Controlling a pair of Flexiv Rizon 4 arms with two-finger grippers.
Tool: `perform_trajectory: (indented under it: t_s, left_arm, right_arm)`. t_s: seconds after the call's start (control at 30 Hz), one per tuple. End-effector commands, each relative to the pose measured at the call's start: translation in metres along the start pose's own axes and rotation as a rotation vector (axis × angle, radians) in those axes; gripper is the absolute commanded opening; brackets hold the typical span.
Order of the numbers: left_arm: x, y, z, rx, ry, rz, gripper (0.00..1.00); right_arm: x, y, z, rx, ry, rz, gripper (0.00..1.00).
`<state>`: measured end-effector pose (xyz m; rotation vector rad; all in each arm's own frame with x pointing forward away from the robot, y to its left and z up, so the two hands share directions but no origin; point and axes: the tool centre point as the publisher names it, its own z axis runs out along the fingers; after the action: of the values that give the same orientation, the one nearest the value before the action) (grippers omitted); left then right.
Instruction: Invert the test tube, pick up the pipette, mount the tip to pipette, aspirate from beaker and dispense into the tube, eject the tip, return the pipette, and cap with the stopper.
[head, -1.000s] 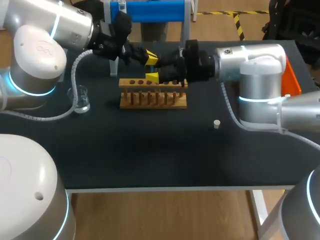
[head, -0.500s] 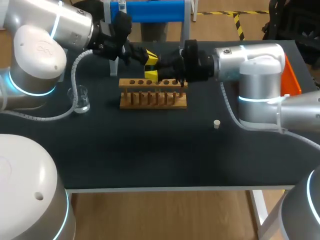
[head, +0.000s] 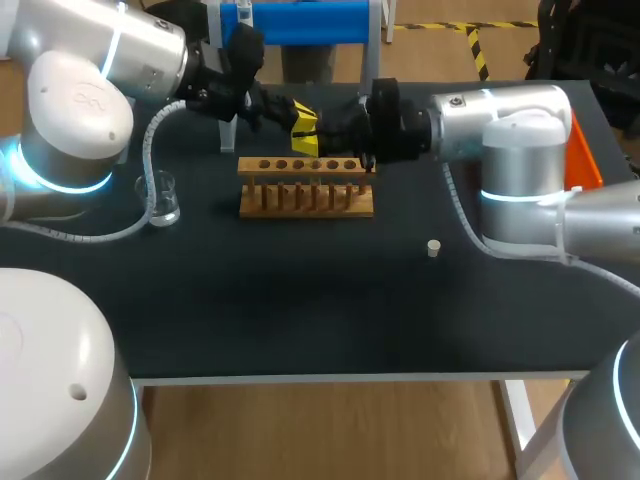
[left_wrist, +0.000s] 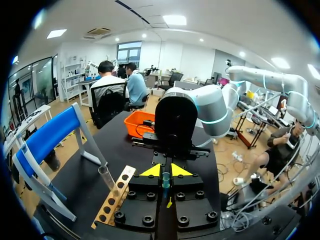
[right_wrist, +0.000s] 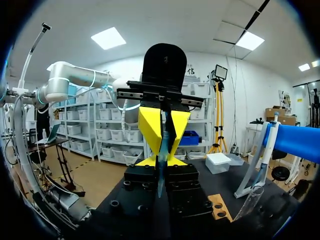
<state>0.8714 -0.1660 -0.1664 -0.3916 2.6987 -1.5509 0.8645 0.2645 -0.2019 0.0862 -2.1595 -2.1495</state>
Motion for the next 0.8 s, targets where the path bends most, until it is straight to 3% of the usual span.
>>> perform_trajectory:
  t_s: [0.03, 0.37, 0.8]
  left_arm:
    - [-0.003, 0.0, -0.001, -0.002, -0.002, -0.002, 1.0]
    - [-0.003, 0.0, -0.001, -0.002, -0.002, -0.002, 1.0]
    - [-0.003, 0.0, -0.001, -0.002, -0.002, -0.002, 1.0]
  right_arm:
    - [0.004, 0.0, -0.004, 0.002, 0.007, 0.001, 0.0]
    - [0.012, -0.008, -0.04, 0.001, -0.005, 0.025, 0.0]
    - [0.049, -0.022, -0.143, -0.028, -0.01, 0.057, 0.0]
